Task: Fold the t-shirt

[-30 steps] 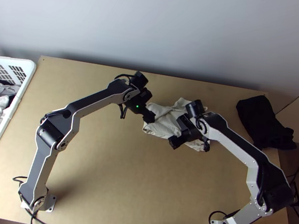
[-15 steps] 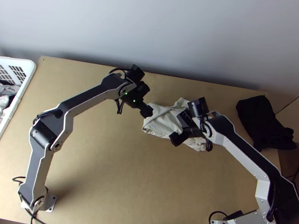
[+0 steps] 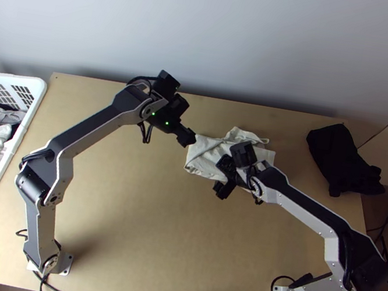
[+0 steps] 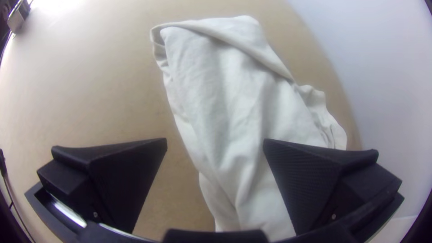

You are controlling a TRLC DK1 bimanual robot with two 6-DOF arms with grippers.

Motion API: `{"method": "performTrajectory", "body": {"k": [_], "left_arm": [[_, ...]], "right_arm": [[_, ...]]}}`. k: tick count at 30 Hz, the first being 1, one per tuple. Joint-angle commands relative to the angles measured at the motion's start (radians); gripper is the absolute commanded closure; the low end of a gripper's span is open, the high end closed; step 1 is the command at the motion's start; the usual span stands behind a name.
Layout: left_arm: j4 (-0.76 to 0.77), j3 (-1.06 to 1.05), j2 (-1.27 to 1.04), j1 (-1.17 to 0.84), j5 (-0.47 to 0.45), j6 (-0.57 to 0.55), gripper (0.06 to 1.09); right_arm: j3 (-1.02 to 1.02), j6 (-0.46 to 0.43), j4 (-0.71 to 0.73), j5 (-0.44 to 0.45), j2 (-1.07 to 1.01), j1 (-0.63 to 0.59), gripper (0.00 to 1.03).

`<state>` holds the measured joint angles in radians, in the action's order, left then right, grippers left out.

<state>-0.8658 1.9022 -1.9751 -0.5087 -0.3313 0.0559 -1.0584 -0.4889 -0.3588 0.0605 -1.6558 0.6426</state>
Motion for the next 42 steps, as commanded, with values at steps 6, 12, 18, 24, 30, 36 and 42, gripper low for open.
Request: {"method": "performTrajectory", "body": {"k": [6, 12, 18, 24, 30, 36, 42], "left_arm": [[-0.022, -0.009, 0.051, 0.021, 0.000, -0.004, 0.11], [-0.033, -0.012, 0.058, 0.021, 0.000, -0.004, 0.10], [-0.035, -0.012, 0.065, 0.022, 0.000, -0.005, 0.11], [-0.047, -0.012, 0.084, 0.032, 0.000, -0.010, 0.11], [-0.048, -0.034, 0.125, 0.055, 0.000, -0.014, 0.11], [-0.050, -0.081, 0.180, 0.088, 0.003, -0.016, 0.11], [-0.053, -0.178, 0.271, 0.148, 0.011, -0.010, 0.11]], "right_arm": [[0.092, -0.099, 0.178, 0.070, -0.071, 0.008, 0.03], [0.112, -0.125, 0.287, 0.150, -0.105, -0.014, 0.11], [0.118, -0.125, 0.327, 0.157, -0.104, -0.029, 0.96], [0.106, -0.076, 0.327, 0.173, -0.044, -0.037, 1.00], [0.074, -0.014, 0.308, 0.179, 0.099, -0.058, 1.00], [0.037, 0.026, 0.207, 0.179, 0.228, -0.156, 1.00], [-0.009, 0.064, 0.123, 0.165, 0.383, -0.290, 1.00]]}}
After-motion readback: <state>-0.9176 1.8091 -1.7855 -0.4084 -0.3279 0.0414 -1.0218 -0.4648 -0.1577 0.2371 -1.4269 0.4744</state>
